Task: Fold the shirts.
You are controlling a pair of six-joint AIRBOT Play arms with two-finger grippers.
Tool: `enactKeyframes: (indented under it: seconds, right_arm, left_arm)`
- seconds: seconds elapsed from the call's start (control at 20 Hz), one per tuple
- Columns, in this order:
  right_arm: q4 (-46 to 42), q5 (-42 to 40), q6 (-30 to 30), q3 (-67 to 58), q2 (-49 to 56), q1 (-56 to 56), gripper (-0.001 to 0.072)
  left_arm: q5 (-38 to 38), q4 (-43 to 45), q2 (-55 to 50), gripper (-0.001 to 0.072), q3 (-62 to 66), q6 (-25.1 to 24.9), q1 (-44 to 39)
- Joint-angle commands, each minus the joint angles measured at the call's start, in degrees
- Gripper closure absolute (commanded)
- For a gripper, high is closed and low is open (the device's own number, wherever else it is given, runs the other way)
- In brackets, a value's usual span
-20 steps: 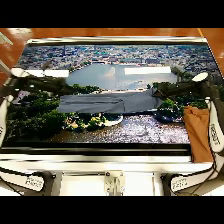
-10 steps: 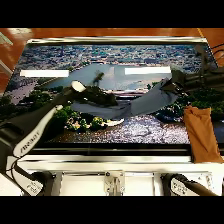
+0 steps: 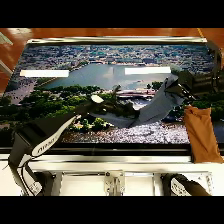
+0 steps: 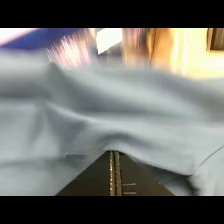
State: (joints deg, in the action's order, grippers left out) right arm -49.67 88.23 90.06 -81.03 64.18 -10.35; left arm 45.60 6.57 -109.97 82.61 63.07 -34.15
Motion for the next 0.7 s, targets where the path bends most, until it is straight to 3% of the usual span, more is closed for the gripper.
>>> enactKeyframes:
  seconds: [0.0,0.15,0.35,0.5,0.65]
  right_arm:
    - [-5.03,-1.68,1.36,0.04,1.18,3.87,0.0656]
    - [-6.14,-8.87,1.22,0.04,7.65,14.34,0.0656]
    - [-0.85,-28.28,0.35,0.04,19.12,27.63,0.0656]
    - [12.87,-38.6,-1.46,0.02,29.44,34.27,0.0656]
    - [30.32,-43.08,-8.48,0.02,38.53,38.56,0.0655]
  left_arm:
    - [1.55,1.29,3.52,0.0674,0.0,-1.95,9.88]
    - [3.41,5.42,11.78,0.0674,0.0,-1.95,23.89]
    - [9.62,8.44,24.37,0.0674,0.0,-1.9,41.03]
    - [19.3,9.22,31.93,0.0673,0.0,-1.53,51.06]
    - [26.82,9.38,38.01,0.0673,0.0,-1.53,57.75]
